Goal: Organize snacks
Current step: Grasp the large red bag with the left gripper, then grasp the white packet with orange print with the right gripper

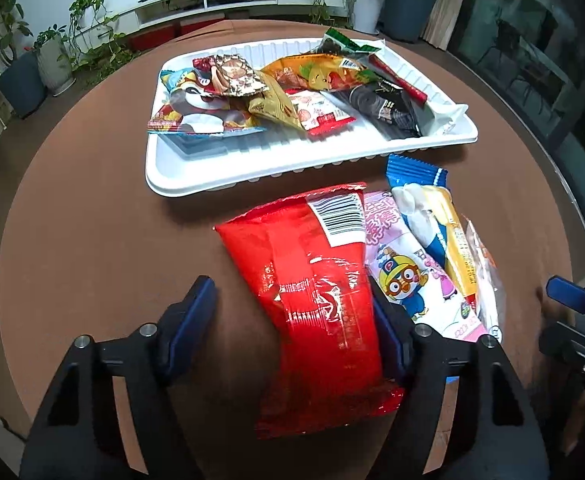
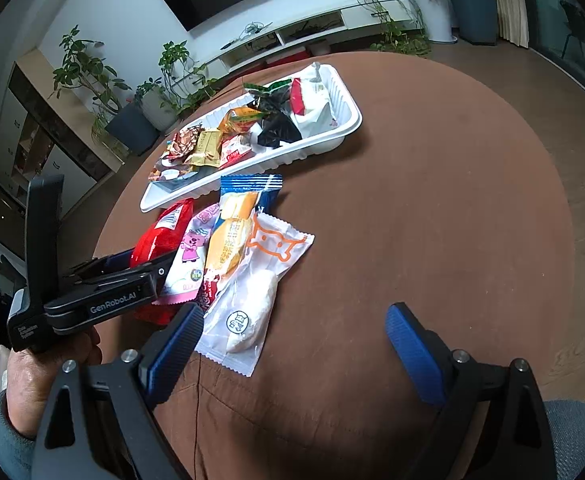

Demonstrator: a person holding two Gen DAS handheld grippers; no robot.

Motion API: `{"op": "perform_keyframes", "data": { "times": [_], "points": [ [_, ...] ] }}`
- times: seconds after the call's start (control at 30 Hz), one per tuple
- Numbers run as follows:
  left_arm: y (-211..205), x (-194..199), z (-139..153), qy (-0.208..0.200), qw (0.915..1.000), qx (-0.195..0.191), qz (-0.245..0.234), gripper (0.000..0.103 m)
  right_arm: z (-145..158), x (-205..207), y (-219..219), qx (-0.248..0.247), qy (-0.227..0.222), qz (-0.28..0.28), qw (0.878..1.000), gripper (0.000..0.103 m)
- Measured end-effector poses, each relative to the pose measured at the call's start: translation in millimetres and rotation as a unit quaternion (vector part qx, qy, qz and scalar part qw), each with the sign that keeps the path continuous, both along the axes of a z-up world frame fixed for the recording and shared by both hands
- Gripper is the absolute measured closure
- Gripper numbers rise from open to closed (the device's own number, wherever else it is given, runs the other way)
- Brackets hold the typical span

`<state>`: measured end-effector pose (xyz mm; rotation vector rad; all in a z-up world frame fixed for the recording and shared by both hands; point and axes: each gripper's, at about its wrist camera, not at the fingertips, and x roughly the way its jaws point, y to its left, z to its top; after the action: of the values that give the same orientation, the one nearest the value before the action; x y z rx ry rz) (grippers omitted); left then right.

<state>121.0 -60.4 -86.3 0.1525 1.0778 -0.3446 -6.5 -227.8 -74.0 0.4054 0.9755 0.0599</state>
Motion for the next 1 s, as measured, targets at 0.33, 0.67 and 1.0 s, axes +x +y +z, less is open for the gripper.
{"op": "perform_keyframes", "data": {
  "times": [0.33, 0.67, 1.0],
  "points": [
    [-4.4, 2.8, -3.6, -0.002, 0.9998, 0.003, -0.021, 0.054, -2.0, 4.6, 3.2, -0.008, 0.004, 0.005, 1.000, 0.008],
    [-1.5, -4.1, -2.0, -0.004, 0.9990, -0.006, -0.045, 0.071, -5.1, 12.1, 11.9, -0.038, 0.021, 0.013, 0.999, 0.011],
    [33.7, -35.0, -2.1, -0.007, 0.9994, -0.015, -0.030, 0.071, -9.9, 29.2, 27.0, -0.056, 0.038, 0.026, 0.997, 0.012]
  ]
}}
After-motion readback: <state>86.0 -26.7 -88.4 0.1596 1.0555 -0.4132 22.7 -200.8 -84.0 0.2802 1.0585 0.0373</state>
